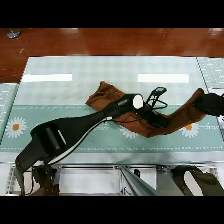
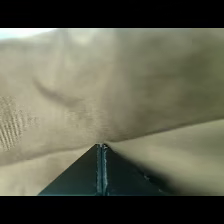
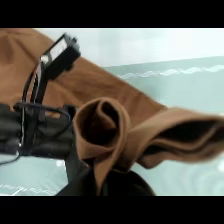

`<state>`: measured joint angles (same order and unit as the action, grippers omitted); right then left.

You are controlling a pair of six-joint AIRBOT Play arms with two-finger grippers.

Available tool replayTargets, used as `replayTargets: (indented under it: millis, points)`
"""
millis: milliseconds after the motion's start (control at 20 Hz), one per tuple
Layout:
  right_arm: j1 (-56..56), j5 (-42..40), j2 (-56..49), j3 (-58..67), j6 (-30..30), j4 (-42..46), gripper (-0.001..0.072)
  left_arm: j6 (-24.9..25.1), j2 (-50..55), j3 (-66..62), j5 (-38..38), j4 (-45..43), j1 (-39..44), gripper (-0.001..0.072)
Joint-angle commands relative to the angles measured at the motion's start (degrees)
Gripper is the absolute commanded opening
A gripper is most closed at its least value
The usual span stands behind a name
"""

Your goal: Fold the shirts.

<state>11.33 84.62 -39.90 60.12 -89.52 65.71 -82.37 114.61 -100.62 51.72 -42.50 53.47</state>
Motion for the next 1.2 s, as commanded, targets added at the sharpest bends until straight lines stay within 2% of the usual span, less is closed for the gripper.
replayTargets:
  millis: [0, 150, 250, 350, 500, 750, 850, 1000, 1050, 1100, 1150]
  points:
    - [-0.09, -1.29, -2.80, 0.00, 1.95, -4.98, 0.0028, -0.46, -1.51, -3.21, 8.48, -3.74, -6.97, 0.0037]
    - [-1.51, -3.85, -5.05, 0.04, 2.95, -9.53, 0.0028, -3.45, -7.80, -3.08, 17.29, -12.83, -19.65, 0.0038]
    - [-6.80, -7.06, -7.58, 0.28, 2.67, -9.90, 0.0028, -3.63, -14.56, -1.16, 21.14, -17.35, -28.46, 0.0038]
    - [-14.03, -10.27, -12.57, 2.38, 1.60, -9.88, 0.0028, -2.08, -24.76, 3.72, 20.50, -18.88, -36.85, 0.0038]
    - [-23.87, -15.37, -23.45, 9.66, 0.90, -9.84, 0.0028, -0.09, -41.83, 15.13, 16.98, -19.74, -45.22, 0.0038]
    - [-34.16, -17.18, -46.66, 28.96, -0.26, -9.90, 0.0028, 0.17, -68.78, 42.53, 11.37, -19.15, -47.71, 0.0038]
    - [-36.89, -17.20, -55.34, 35.80, -1.05, -9.92, 0.0028, -1.40, -75.73, 52.41, 9.60, -18.49, -47.74, 0.0038]
    - [-39.58, -17.94, -65.35, 42.66, -2.67, -9.99, 0.0042, -2.99, -80.19, 61.83, 7.96, -16.59, -47.74, 0.0038]
    - [-40.13, -17.77, -67.69, 44.24, -3.63, -10.54, 0.0186, -2.99, -80.26, 63.71, 6.97, -15.56, -47.74, 0.0039]
    - [-40.44, -17.03, -69.42, 45.66, -3.80, -12.09, 0.0507, -2.97, -79.95, 64.92, 5.70, -15.15, -47.74, 0.0038]
    - [-40.04, -16.26, -70.16, 46.90, -2.75, -12.79, 0.0630, -2.95, -79.47, 65.59, 4.31, -15.15, -47.74, 0.0038]
